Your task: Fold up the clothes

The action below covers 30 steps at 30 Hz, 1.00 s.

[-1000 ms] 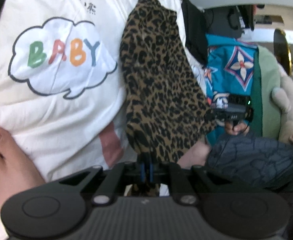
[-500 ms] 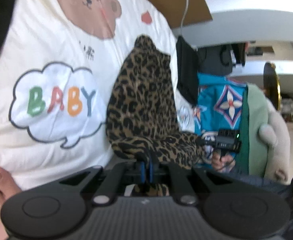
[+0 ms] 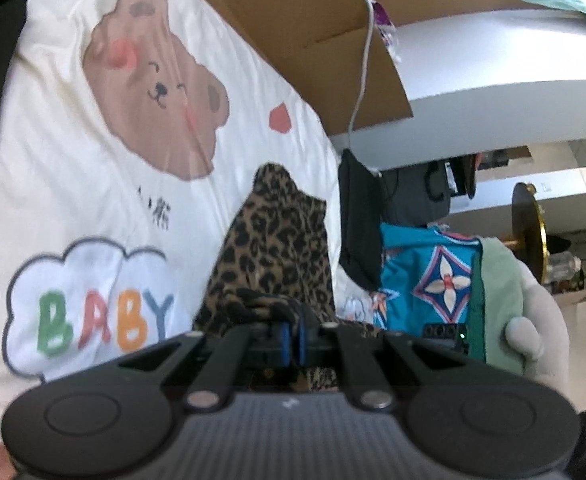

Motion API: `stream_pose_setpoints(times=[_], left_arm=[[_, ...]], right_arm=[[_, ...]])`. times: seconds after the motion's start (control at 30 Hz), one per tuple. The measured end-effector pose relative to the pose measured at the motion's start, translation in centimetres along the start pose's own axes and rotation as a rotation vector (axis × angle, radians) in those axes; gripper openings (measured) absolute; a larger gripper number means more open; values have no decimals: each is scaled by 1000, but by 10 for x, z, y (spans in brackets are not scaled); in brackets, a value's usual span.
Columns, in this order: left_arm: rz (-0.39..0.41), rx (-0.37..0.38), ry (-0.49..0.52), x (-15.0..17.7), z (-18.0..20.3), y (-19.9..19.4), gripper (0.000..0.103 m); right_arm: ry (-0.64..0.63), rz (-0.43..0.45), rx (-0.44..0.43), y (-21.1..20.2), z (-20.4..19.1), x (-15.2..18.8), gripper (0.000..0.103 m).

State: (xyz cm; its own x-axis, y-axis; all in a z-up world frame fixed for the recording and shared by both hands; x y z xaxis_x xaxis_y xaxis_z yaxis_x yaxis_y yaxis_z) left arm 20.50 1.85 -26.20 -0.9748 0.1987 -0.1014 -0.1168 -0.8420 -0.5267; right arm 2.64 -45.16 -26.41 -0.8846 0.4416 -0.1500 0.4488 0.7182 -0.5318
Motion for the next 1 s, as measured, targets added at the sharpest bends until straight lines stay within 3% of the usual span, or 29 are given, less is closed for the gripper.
stream_pose_setpoints(times=[0.2,0.43,0.5,0.57,0.67,0.77,0.9,1.0], left_arm=[[4,-19,29,-18,-1,12,5],[-58,-107,-18,-22,-33,48,6],[-68,-135,-18,-21,-38,53,21],[-79,-149,-18,-20,-41,57,29],[-93,-147,-10,-16,-41,61,50],[-105,-138,-13,-11,-42,65,52],[-115,-137,-30,-7,-47,66,51],[-105,-86,-24,-12,-38,61,51]], right_arm=[[17,48,25,4,9,-15,3],[100,44,89,27,41,-21,6],[110,41,92,31,45,-20,6],[115,35,91,32,47,-19,9],[108,20,87,32,44,-15,30],[99,3,87,32,41,-10,41],[107,-18,73,36,41,-3,42],[114,-11,49,36,39,-4,42]])
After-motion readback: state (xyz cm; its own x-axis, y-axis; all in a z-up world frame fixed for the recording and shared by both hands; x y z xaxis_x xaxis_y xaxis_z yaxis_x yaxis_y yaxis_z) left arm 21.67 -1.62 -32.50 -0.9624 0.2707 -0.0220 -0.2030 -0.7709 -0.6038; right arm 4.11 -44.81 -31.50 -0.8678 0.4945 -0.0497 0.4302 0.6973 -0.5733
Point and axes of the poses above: each gripper's, at about its wrist camera, not at the fingertips, and y roughly the way its jaws point, z to its right, x to its underside, the point moved 5 cm from there along y, roughly the way its jaws point, and after that the axes turned 6 degrees about -z, right-handed, at the moved point
